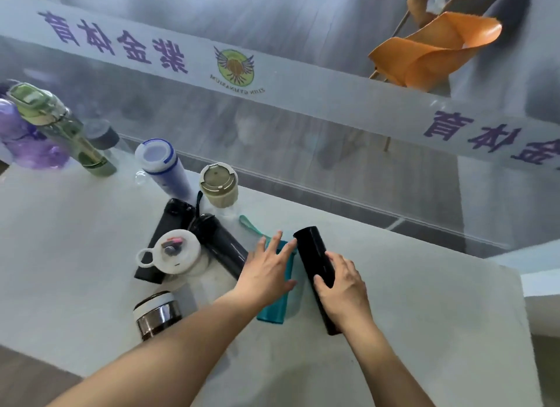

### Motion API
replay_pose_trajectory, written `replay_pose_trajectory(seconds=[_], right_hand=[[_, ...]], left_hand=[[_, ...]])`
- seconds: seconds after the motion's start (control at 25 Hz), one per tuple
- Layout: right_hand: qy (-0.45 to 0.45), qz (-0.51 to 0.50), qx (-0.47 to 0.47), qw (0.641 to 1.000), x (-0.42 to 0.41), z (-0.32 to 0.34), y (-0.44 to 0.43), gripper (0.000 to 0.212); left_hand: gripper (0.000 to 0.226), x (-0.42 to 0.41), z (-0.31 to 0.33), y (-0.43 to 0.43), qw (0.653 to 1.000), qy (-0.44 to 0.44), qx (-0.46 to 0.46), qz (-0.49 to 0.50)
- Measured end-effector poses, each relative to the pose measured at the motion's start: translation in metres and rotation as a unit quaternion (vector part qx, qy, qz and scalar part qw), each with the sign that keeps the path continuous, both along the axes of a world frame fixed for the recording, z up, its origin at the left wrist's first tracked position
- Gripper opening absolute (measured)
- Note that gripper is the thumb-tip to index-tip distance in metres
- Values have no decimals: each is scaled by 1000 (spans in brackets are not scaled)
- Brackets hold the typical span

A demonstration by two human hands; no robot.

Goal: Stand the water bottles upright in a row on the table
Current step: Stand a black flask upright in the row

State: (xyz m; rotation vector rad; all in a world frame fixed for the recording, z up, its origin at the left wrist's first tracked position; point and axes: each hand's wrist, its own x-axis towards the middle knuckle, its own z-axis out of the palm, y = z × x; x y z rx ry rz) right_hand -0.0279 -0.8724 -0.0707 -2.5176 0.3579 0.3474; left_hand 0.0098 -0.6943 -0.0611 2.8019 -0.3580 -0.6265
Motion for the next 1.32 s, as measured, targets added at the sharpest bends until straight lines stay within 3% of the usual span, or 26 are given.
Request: replay_pose_trajectory(seconds=[0.2,0.44,0.56,0.64,0.72,0.76,0.84,0.92,1.08,1.32], right_hand=[[28,1,12,1000,20,-27,-7,65],[105,-4,-14,994,39,-40,0,76],[81,-13,20,996,41,-33,7,74],[29,-18,38,999,44,-19,8,72],[-8,-18,61,998,48,-2,18,71],[-20,-10,71,997,49,5,23,71],[-36,-10,87,995,50,11,34,70],[-36,-1,83,996,45,12,51,71],[-20,14,62,998,40,14,79,72],[-28,2,41,999,38,29,88,70]], left_hand=[[98,-35,-17,-2,999,1,-9,36],[96,-69,-14,7,998,-11,64,19],[96,-76,-10,9,999,0,45,16],[86,-84,0,14,996,-80,14,34],[79,-105,6,58,957,-212,3,200],[82,-119,6,92,913,-235,11,334],[100,-152,-4,165,827,-125,18,547],[108,-180,-23,210,800,-2,5,600],[102,-182,-39,224,831,-34,2,555],[81,-172,-34,216,860,-41,-104,499]])
